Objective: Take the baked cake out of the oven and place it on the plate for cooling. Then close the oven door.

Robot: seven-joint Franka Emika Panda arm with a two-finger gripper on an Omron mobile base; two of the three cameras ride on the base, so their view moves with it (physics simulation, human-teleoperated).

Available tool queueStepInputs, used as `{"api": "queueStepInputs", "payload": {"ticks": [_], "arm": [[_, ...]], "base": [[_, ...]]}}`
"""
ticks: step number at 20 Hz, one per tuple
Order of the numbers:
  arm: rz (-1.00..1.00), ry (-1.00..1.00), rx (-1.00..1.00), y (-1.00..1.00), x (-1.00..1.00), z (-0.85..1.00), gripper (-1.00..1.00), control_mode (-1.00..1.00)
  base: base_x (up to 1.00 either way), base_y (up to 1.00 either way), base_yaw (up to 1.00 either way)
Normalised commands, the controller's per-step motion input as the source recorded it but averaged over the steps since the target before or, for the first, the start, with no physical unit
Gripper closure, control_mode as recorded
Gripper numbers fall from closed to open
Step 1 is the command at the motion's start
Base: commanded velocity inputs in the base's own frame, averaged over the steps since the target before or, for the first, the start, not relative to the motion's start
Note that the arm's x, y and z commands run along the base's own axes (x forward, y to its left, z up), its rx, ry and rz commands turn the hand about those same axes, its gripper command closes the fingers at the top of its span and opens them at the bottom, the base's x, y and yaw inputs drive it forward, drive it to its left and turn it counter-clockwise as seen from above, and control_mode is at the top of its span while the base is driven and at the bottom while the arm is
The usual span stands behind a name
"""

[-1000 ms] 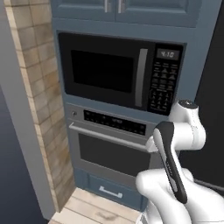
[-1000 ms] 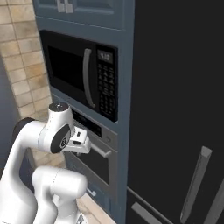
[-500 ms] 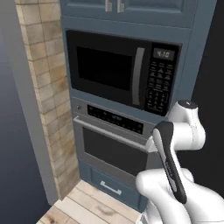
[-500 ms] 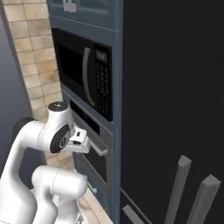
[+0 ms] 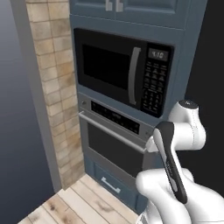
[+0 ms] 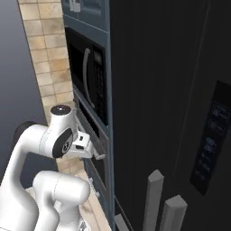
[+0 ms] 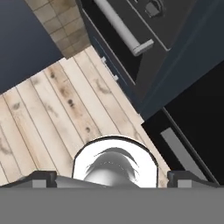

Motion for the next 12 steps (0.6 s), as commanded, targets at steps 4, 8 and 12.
{"api": "queueStepInputs", "payload": {"ticks": [4,8,12], "arm": [[0.0,0.0,0.0,0.0,0.0,0.0,-1.0,1.0],[0.0,0.0,0.0,0.0,0.0,0.0,-1.0,1.0],[0.03,-0.01,-0.17,0.09,-0.09,-0.31,-1.0,-1.0]], "base": [[-0.23,-0.63,0.35],[-0.39,-0.51,0.33],[-0.07,-0.07,0.06]]}}
